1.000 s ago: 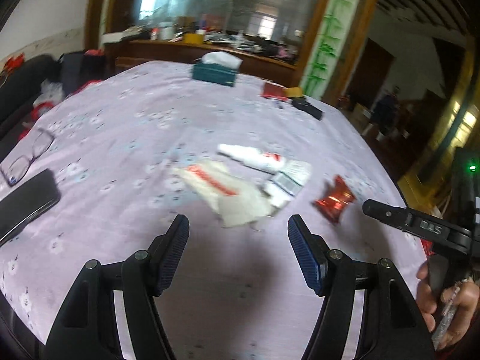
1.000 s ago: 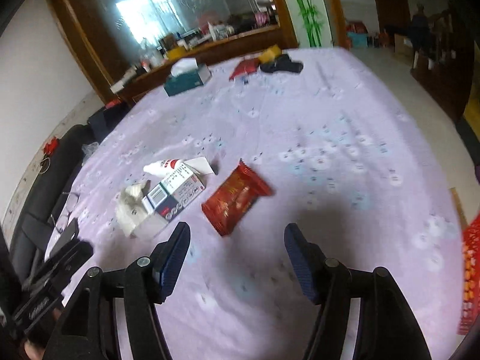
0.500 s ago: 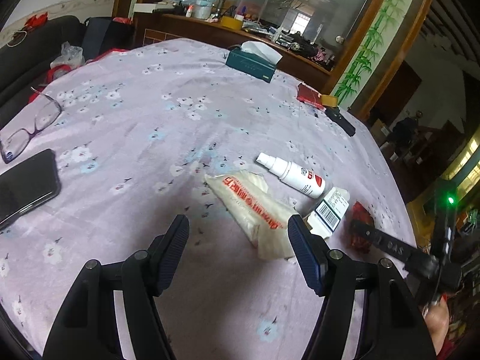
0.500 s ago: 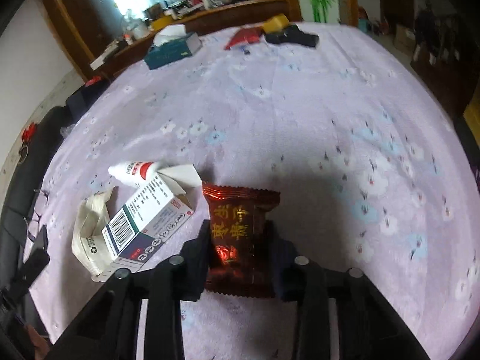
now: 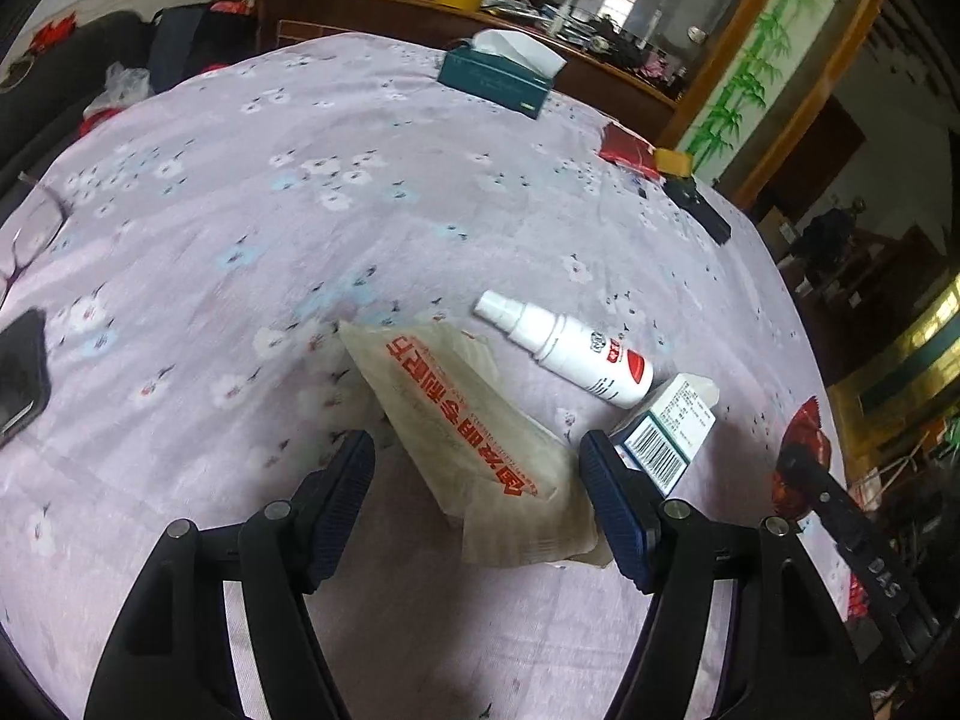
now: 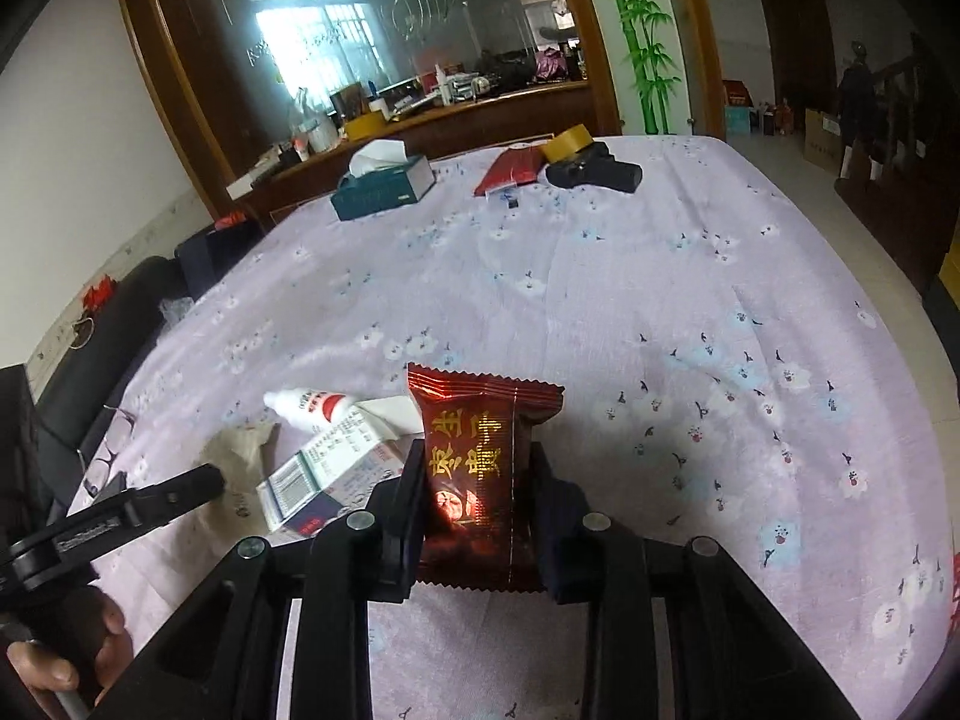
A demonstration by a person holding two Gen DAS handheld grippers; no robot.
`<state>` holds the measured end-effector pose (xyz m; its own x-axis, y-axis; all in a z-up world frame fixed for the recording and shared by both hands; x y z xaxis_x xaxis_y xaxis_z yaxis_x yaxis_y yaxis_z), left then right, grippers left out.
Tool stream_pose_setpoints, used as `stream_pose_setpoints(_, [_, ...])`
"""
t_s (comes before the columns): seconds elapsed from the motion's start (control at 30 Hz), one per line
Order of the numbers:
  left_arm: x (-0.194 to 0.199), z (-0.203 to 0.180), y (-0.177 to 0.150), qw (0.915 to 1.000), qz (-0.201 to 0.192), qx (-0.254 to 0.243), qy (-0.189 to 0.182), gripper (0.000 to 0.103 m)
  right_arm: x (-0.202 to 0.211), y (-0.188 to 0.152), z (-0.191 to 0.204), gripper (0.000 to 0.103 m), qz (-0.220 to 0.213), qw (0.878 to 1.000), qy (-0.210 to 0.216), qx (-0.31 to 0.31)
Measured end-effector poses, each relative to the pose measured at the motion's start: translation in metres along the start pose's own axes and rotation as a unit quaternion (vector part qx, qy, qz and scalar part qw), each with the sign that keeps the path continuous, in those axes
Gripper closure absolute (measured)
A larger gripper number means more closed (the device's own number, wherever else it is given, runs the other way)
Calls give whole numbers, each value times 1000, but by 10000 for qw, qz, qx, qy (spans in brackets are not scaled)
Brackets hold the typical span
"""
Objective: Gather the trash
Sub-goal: 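Grasp the white paper bag with the left tool while the right grasps the red candy wrapper, then lift the white paper bag and red candy wrapper above the table with both tools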
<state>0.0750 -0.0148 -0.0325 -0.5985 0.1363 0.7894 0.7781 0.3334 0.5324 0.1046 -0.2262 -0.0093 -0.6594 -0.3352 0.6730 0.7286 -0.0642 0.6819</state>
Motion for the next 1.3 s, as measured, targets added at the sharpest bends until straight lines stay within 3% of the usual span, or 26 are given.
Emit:
stream_pose_setpoints(0.1, [-8,-7,0,9997,141,0,-187,34,4,2,1,71,-49,10000,50,-44])
stream_pose_setpoints(0.2, [-10,-11,1,9998,53,-129,-140,34,7,3,0,71,-102,9999,30,-54])
stream_pose_setpoints(0.27, [-11,-13,2,9996,2,-202,-203,46,6,3,0,71,-96,9999,35,-54])
stream_pose_setpoints(0.43, [-13,-16,4,9988,-114,-279,-392,48,3,0,4,71,-45,10000,18,48])
stream_pose_setpoints(0.63, [-5,-21,4,9962,-576,-462,-454,54,2,-1,8,71,-74,9998,-27,174])
stream_pose_setpoints(0.93, [22,-31,9,9839,-1510,-959,55,56,1,-3,18,71,-160,9989,-146,423])
stream_pose_setpoints(1.17, [39,-44,12,9614,-2217,-1477,685,56,1,-4,24,71,-273,9968,-333,681])
stream_pose_setpoints(1.3, [43,-45,13,9552,-2358,-1577,843,56,1,-3,24,71,-313,9955,-465,761])
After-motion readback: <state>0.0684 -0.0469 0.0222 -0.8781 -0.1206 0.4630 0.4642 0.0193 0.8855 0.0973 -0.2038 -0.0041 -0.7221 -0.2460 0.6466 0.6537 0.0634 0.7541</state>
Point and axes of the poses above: each gripper's, at about its wrist camera, not at the fingertips, and x roughly against the way its jaws point, z to its left, y to its top, the point moved 8 cm from there along -x, roughly the way its jaws point
